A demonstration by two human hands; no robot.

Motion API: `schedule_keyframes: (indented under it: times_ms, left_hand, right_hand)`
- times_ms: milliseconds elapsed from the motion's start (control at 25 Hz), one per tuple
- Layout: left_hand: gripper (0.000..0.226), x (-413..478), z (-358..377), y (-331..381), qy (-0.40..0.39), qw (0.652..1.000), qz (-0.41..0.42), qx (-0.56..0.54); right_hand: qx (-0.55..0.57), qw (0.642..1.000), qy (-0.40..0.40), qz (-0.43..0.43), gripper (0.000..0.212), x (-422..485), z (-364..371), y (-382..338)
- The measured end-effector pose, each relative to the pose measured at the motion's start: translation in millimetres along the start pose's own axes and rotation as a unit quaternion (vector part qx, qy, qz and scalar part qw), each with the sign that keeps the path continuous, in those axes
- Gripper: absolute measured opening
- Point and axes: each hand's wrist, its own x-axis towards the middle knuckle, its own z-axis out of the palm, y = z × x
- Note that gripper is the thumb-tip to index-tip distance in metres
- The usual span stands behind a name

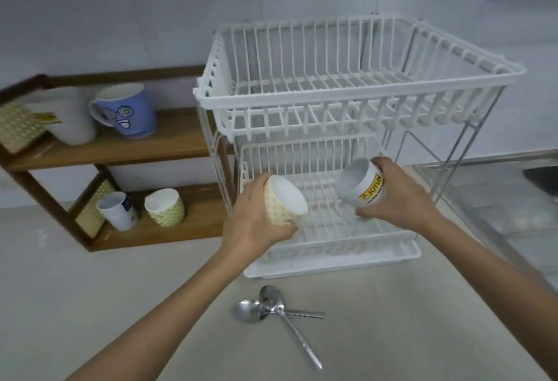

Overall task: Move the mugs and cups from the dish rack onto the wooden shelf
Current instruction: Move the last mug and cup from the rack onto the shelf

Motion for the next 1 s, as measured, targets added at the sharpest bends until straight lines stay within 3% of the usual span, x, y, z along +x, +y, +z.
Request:
schedule_keyframes:
  times_ms: [200,560,800,1000]
  left_hand:
    - [0.092,-65.7,-48.1,-42.4,0.054,0.996,-0.042,-0.053]
    - [0.094,-105.4,-126.3,-145.2,0.168,0.970,-0.147,-0.095]
    - [0.091,-86.6,-140.3,-180.7,0.217,0.946,-0.205,-0.126]
    - [0.091,-64.6,-130.8,-186.6,0.218,0.947,-0.193,-0.135]
  right_hand:
    - [0.222,0.975,0.026,-0.014,0.090,-64.3,34.2,-49.0]
    - [0.323,0.942,0.035,-0.083,0.087,-111.0,127.9,-194.7]
    - [0.356,0.928,0.077,-0.074,0.087,-56.6,164.8,-290.0]
    - [0.367,0.919,0.136,-0.042,0.087,30.9,166.4,-338.8]
